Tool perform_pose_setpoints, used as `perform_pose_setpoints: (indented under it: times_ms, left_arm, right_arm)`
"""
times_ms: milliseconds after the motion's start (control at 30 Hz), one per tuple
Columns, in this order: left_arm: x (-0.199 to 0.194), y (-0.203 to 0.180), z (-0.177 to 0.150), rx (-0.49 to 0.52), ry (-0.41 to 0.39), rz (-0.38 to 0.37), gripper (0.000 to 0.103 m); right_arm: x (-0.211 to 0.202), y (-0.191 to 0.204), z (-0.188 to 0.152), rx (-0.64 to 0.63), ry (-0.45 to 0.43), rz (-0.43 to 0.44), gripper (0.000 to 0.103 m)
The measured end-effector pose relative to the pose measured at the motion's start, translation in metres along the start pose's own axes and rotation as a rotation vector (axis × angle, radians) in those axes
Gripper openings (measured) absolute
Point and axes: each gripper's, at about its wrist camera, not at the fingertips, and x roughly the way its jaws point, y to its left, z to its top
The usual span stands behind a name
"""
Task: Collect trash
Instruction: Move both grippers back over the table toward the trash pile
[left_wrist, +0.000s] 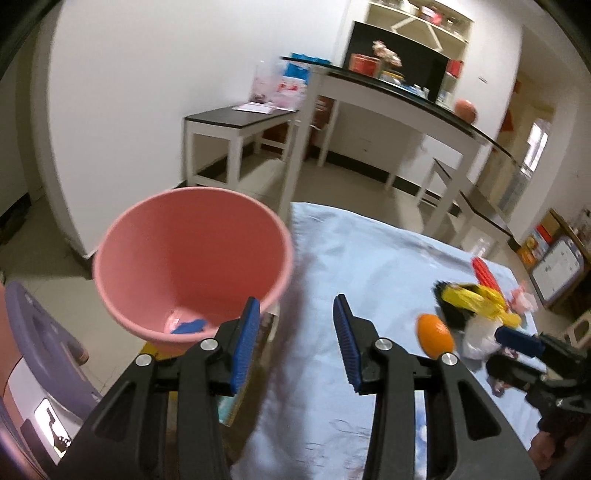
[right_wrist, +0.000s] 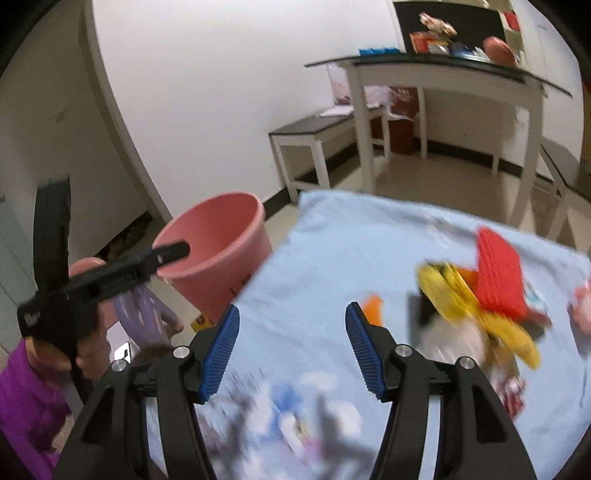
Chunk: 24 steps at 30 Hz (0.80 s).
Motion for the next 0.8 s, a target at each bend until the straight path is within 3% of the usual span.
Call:
perform_pose_setpoints:
  times_ms: [333,800]
  left_arm:
    - [0.024,-0.057,-0.005,0.065,0.055,-0.092,0.042]
    - [0.067,-0.134,-0.026,0.199,0.179,-0.132,0.042]
  right_arm:
    - [-0.007,-0.08,-0.05,0.161,0.079,-0.099,0.057]
    - [0.001,-0.086,-0.048,0.156,0.119,0.029,0.054]
